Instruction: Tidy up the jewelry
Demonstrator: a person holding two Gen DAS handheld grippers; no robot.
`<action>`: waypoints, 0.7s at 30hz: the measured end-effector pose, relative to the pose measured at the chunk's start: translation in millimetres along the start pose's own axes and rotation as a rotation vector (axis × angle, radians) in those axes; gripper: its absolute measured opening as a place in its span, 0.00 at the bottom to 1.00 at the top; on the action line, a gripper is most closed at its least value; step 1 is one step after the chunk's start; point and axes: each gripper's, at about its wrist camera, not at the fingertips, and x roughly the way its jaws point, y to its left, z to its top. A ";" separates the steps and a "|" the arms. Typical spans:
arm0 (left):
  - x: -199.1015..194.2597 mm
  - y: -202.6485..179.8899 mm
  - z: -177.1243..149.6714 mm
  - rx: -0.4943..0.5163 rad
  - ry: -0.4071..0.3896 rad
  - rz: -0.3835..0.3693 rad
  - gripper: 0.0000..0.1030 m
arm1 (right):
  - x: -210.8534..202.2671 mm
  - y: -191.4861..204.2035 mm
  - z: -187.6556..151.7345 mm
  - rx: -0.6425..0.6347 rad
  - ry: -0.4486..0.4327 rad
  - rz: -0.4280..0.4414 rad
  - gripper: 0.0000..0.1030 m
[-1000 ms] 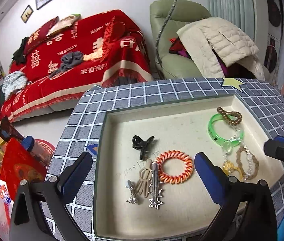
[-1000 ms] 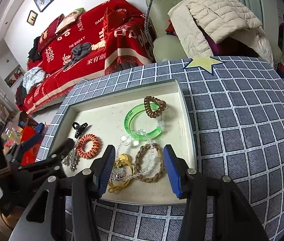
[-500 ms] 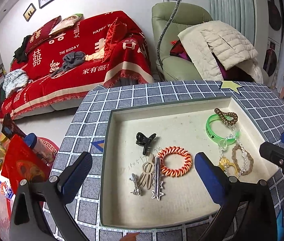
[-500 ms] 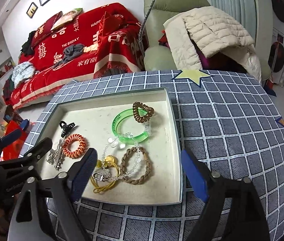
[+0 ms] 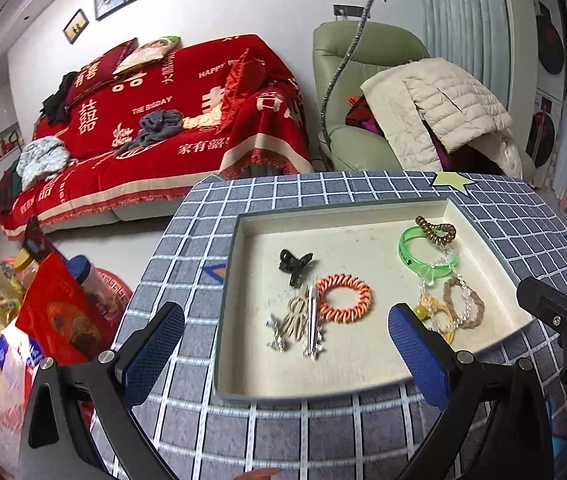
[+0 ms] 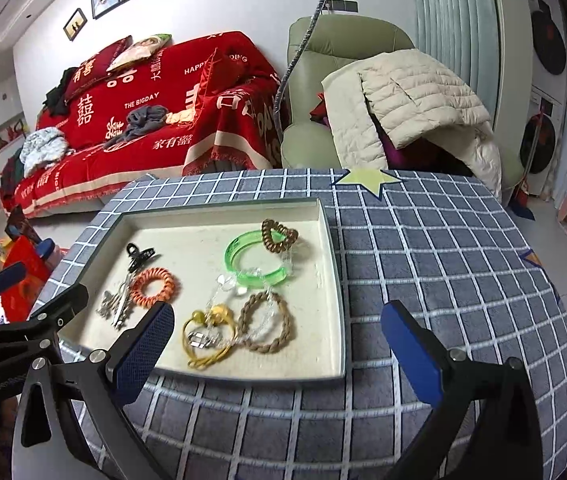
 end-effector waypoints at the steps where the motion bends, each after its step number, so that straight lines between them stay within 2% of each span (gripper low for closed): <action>1: -3.3 0.6 -2.2 -0.005 -0.004 0.005 1.00 | -3.5 -0.5 -2.1 0.010 -0.003 0.003 1.00; 15: -41.8 11.9 -44.5 -0.082 -0.028 0.048 1.00 | -44.9 10.8 -39.8 -0.013 -0.087 -0.078 1.00; 21: -49.9 10.0 -58.1 -0.083 -0.038 0.078 1.00 | -57.8 13.2 -51.4 -0.023 -0.112 -0.119 1.00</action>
